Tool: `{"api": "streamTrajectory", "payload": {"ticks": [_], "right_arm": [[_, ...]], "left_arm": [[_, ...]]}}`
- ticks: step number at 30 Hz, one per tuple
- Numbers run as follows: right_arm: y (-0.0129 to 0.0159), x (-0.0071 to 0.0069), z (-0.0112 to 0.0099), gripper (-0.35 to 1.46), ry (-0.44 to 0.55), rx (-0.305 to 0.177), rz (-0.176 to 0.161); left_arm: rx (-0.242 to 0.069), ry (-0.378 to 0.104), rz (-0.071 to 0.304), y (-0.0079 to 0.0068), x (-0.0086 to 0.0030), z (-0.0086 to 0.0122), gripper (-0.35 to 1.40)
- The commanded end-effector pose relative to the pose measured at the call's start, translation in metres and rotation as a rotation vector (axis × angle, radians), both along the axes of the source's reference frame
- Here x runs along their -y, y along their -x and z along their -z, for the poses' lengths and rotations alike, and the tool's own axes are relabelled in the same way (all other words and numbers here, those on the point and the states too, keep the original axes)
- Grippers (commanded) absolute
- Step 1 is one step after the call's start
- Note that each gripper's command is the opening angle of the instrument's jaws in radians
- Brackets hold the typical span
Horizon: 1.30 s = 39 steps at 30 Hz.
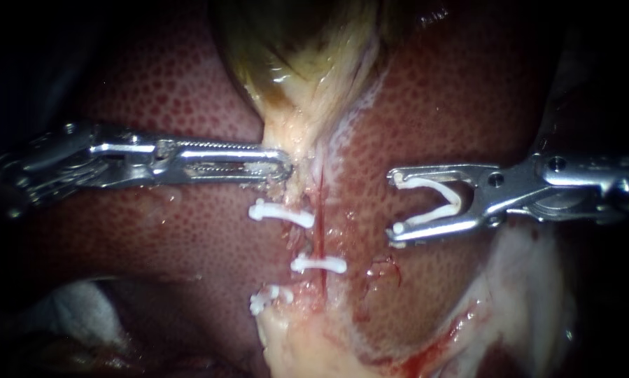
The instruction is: Clipping second clip right tube
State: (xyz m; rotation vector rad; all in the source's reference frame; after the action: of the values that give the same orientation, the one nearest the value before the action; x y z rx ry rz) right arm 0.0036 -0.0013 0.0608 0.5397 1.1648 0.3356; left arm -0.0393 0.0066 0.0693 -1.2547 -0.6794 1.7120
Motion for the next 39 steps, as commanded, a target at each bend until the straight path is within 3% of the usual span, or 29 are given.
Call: {"api": "streamTrajectory", "payload": {"ticks": [1, 5, 9, 16, 19, 27, 31, 39], "right_arm": [[0.0, 0.0, 0.0, 0.49, 0.0, 0.0, 0.001], [-0.0001, 0.0002, -0.0001, 0.49, 0.0, -0.002, 0.003], [-0.0001, 0.0003, -0.0002, 0.49, 0.0, -0.002, 0.003], [-0.0001, 0.0003, -0.0002, 0.49, 0.001, -0.002, 0.003], [-0.0002, 0.0003, -0.0002, 0.5, 0.001, -0.001, 0.002], [-0.001, 0.0008, -0.001, 0.5, 0.005, -0.002, 0.003], [-0.0031, 0.0019, -0.0034, 0.5, -0.006, -0.009, 0.009], [-0.0078, 0.0043, -0.0097, 0.5, -0.062, 0.031, 0.016]], "left_arm": [[0.0, 0.0, 0.0, -0.0001, 0.0, 0.0002, -0.35], [0.006, -0.006, -0.005, -0.001, -0.0005, 0.001, -0.35], [-0.001, -0.014, 0.005, -0.0031, -0.0019, 0.0026, -0.35], [0.017, 0.008, 0.066, -0.0076, -0.0041, 0.0057, -0.35], [0.021, 0.018, 0.077, -0.0085, -0.0046, 0.0065, -0.35], [0.019, 0.018, 0.08, -0.0085, -0.0043, 0.0066, -0.35], [0.018, 0.018, 0.08, -0.0085, -0.0043, 0.0067, -0.35], [0.016, 0.024, 0.081, -0.0083, -0.004, 0.0072, -0.35]]}}
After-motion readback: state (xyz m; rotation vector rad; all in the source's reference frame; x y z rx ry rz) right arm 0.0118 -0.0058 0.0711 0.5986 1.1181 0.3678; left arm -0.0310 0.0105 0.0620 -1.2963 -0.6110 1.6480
